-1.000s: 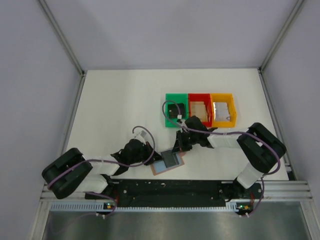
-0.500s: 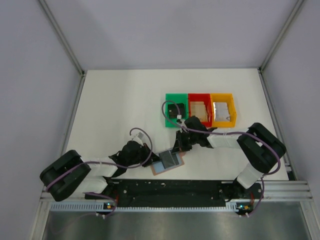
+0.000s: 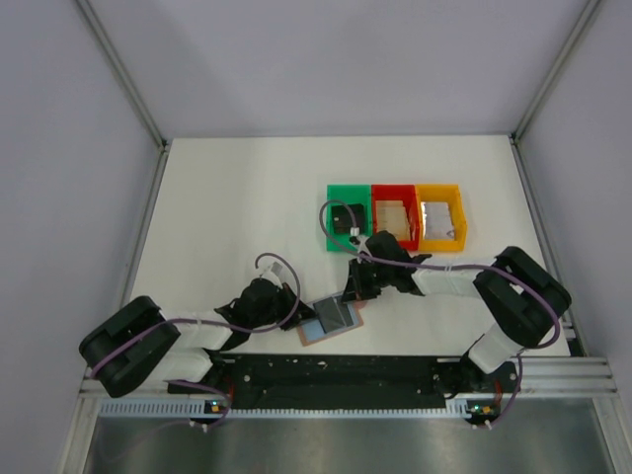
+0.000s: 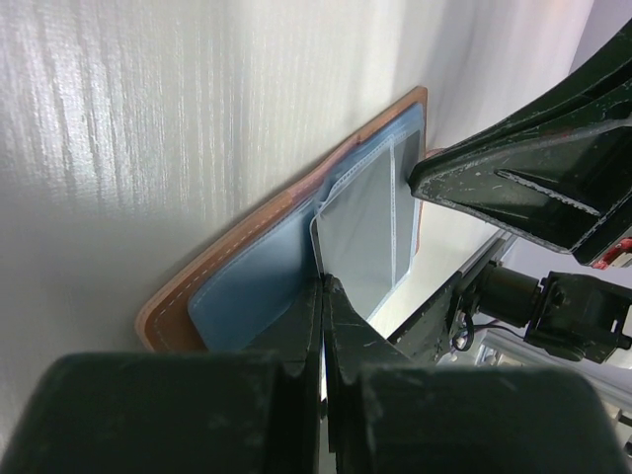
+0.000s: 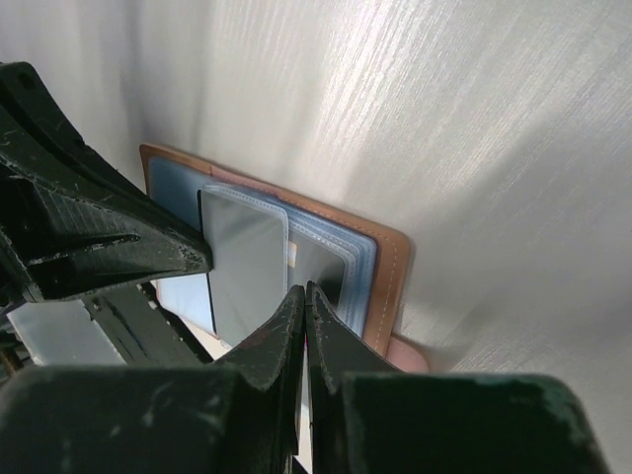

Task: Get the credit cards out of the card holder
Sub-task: Remove the credit card from the card holder.

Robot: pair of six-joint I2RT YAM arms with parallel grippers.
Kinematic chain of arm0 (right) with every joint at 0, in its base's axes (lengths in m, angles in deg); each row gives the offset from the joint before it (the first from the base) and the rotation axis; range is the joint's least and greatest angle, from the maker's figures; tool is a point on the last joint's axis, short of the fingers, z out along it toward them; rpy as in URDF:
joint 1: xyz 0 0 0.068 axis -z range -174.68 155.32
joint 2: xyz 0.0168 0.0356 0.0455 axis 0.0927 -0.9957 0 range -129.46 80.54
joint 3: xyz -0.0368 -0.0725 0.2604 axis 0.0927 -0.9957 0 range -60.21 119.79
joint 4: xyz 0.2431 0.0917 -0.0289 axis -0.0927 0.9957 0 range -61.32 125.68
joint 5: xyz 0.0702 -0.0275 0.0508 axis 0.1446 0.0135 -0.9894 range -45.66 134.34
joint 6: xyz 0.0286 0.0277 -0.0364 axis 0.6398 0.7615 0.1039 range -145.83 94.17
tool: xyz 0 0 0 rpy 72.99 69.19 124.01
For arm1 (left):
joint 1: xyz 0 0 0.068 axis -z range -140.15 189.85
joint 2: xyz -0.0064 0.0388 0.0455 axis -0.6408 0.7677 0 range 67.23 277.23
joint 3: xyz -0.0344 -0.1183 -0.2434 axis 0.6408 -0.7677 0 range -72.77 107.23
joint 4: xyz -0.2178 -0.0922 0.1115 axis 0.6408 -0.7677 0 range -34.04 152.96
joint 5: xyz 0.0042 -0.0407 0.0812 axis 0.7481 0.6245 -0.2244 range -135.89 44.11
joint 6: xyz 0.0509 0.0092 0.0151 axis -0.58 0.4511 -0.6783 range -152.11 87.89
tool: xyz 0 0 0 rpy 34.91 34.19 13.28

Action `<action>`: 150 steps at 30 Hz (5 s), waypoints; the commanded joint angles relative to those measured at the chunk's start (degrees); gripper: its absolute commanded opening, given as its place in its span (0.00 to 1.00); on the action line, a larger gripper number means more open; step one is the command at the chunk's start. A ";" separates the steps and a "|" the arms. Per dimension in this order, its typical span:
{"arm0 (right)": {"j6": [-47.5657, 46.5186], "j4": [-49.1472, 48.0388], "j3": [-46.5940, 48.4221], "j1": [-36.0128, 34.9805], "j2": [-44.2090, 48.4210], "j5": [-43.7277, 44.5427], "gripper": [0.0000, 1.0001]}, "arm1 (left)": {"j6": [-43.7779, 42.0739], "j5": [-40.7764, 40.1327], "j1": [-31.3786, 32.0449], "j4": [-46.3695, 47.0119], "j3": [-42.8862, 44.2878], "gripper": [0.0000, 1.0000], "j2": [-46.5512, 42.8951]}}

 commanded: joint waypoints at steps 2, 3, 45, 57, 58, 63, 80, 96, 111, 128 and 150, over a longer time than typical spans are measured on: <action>-0.99 -1.26 1.05 -1.51 0.30 -0.01 0.00 | -1.53 -0.32 -0.35 -0.17 0.35 0.00 1.03; -1.08 -1.69 1.05 -1.60 0.04 -0.36 0.00 | -1.35 -0.23 -0.35 0.00 0.35 0.00 1.12; 1.91 -3.02 -1.06 -1.95 -4.18 0.17 0.00 | 4.01 1.88 2.11 5.28 -0.35 0.26 2.35; 2.17 -4.16 -1.50 -1.95 -4.10 -0.62 0.00 | 5.76 2.05 2.29 10.98 -3.42 0.17 3.75; 2.17 -4.16 -1.50 -1.86 -4.27 -0.71 0.00 | 5.94 2.23 2.20 12.04 -3.69 0.16 4.19; 2.35 -4.42 -1.68 -1.77 -4.27 -0.98 0.00 | 6.21 2.76 2.37 14.94 -4.30 0.11 5.16; 1.65 -3.55 -2.64 0.95 -5.33 -0.98 0.00 | 5.15 0.91 2.20 15.65 -6.59 0.00 -0.19; -0.29 1.38 -1.85 2.18 -5.59 1.66 0.00 | 6.20 -1.73 2.11 7.04 -8.43 0.00 -2.83; -0.46 0.50 -1.76 2.45 -5.50 1.13 0.00 | 9.28 -6.39 1.94 -4.56 -11.25 0.01 -13.03; -0.38 -0.56 -2.12 2.45 -5.15 0.17 0.00 | 5.50 -6.56 1.76 -0.96 -7.47 0.36 -5.48; -0.11 0.15 -2.11 2.71 -5.77 0.52 0.00 | 9.10 -2.61 1.67 12.22 -5.70 0.00 5.61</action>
